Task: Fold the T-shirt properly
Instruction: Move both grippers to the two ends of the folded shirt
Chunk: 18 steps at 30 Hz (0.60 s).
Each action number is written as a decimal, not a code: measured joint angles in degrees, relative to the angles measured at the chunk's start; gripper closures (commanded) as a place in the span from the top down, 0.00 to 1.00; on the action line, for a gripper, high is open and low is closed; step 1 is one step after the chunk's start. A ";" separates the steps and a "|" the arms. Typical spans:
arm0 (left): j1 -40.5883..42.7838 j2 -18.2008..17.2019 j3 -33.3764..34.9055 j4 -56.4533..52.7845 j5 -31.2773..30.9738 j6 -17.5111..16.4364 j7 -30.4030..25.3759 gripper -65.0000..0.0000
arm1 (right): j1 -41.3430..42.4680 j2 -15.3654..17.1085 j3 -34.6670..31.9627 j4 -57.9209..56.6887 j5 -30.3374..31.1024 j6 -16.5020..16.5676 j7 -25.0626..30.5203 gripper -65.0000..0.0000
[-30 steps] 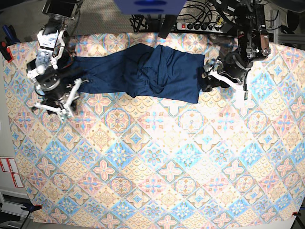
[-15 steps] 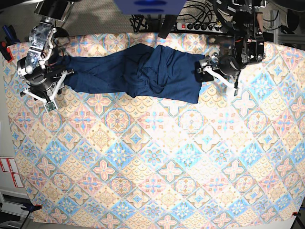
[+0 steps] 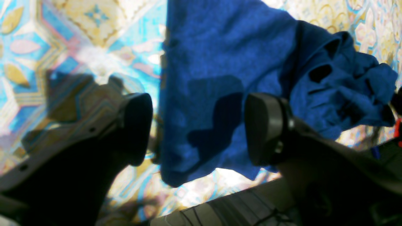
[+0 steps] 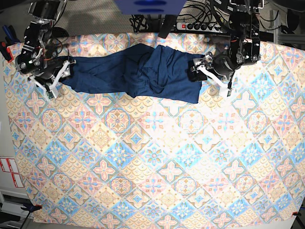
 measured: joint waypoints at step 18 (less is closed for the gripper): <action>0.24 -0.09 0.02 0.00 -0.28 -0.04 -0.02 0.68 | 5.22 0.94 0.31 -14.19 2.03 0.42 5.92 0.59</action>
